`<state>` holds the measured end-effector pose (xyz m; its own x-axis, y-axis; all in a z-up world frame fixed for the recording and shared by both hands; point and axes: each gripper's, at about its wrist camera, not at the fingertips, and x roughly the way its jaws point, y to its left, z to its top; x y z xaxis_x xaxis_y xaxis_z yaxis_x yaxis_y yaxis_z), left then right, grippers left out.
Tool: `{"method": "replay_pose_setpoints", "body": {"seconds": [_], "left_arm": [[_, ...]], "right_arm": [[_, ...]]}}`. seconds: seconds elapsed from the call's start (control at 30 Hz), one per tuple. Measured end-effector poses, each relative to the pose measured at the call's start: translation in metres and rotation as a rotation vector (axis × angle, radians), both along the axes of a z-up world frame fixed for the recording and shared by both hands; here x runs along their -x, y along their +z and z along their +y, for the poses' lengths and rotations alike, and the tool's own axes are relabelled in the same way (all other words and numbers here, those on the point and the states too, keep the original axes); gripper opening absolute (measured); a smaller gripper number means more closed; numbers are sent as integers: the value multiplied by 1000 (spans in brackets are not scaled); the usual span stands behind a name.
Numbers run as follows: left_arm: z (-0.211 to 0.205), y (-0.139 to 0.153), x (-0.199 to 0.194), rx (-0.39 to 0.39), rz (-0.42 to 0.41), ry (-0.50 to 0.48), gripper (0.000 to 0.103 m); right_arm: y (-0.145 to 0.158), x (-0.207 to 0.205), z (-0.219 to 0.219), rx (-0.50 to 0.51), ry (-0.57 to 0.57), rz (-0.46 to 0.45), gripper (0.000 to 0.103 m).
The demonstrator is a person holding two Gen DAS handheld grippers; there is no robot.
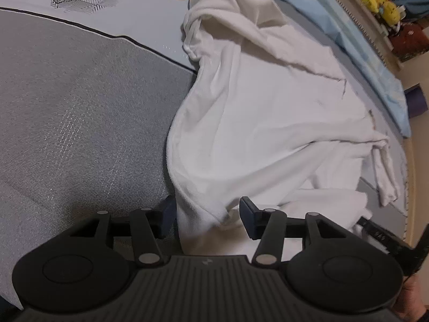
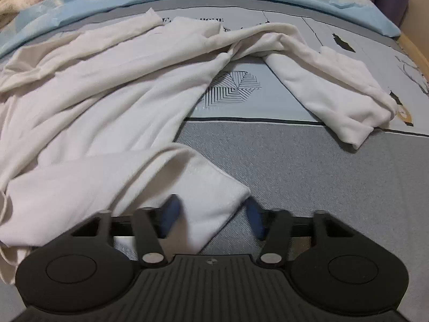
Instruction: Fold small clothes
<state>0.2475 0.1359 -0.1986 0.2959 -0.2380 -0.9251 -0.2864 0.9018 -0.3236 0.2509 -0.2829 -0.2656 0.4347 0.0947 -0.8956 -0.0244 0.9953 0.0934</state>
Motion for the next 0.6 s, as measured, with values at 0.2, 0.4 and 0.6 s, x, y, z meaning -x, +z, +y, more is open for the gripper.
{"method": "replay_pose_setpoints", "body": {"seconds": [0.2,0.4,0.6], "left_arm": [[-12,-1,1,-115,-23,-87,12],[-14,23,15,-50,-107,-143,8],[-17,33,42,-67,-113,-248,8]], "right_arm": [[45,12,-32,-77,-82,-157,4],[128,83,-89,-143,-242,-428,3],[113,137,-112,-65,-154,-248,3]]}}
